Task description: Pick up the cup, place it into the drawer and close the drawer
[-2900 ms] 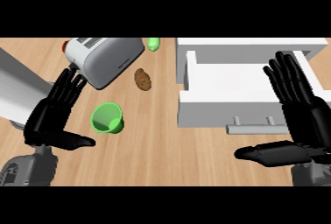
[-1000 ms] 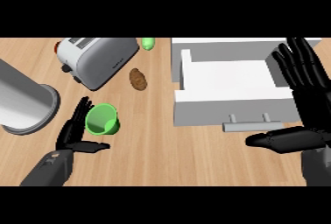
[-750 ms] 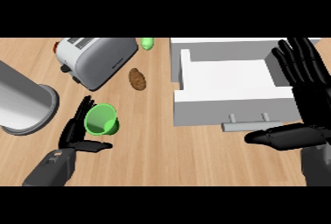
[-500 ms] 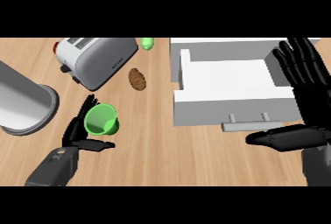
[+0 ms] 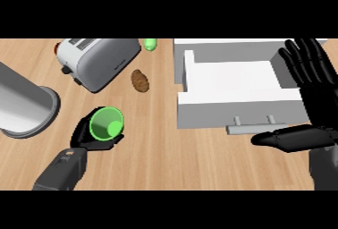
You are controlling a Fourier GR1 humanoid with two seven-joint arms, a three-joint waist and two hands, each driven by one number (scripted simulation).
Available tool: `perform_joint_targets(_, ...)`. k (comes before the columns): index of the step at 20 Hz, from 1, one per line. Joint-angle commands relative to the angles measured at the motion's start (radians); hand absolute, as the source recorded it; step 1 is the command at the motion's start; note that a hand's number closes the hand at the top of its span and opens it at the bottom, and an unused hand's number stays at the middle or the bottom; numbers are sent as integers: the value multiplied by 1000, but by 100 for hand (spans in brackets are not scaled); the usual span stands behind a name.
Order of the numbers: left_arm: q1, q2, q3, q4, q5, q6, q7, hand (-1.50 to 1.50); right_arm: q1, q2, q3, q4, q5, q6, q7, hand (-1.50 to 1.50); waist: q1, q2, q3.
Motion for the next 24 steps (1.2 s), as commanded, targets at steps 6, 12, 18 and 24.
perform_joint_targets(6,-1,-13,73,-64,31,271,-185,150,-23,-12,-27,51,-6,3,-16,-150,18,-3,2)
perform_joint_targets(12,54,-94,172,-94,125,294,-285,150,-1,-43,-59,27,-42,36,-16,-150,20,-9,3)
perform_joint_targets(18,-30,-82,101,-177,100,125,-185,150,72,-20,-33,-20,-24,29,-5,-150,25,-17,5)
perform_joint_targets(24,-131,-143,34,-348,95,176,-25,150,37,-23,-48,3,-12,6,3,-150,44,-23,6)
